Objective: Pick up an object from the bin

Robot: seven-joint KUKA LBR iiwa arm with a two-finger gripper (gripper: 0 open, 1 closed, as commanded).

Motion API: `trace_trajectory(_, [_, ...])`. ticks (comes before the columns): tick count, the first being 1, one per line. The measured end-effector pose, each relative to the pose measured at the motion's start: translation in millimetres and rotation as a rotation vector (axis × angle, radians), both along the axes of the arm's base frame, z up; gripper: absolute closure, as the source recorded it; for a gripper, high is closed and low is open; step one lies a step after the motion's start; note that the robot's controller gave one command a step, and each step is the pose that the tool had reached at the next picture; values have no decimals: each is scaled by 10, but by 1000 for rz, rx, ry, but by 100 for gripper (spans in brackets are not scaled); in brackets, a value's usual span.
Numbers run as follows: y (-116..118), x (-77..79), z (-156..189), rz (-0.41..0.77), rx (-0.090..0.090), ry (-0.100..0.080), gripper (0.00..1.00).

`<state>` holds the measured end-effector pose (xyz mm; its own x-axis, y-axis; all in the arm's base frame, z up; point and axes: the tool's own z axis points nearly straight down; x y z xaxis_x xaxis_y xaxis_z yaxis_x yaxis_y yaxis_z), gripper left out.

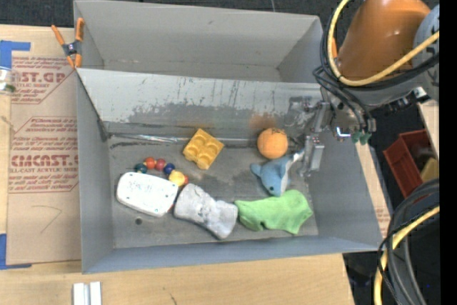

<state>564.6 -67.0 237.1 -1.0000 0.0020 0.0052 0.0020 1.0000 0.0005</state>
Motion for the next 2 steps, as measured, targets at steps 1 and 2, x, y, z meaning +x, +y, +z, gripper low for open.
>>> trace_trajectory(1, [2, 14, 43, 1, -1, -8, 0])
trace_trajectory(2, [-251, -485, -459, 182, 0, -9, 0])
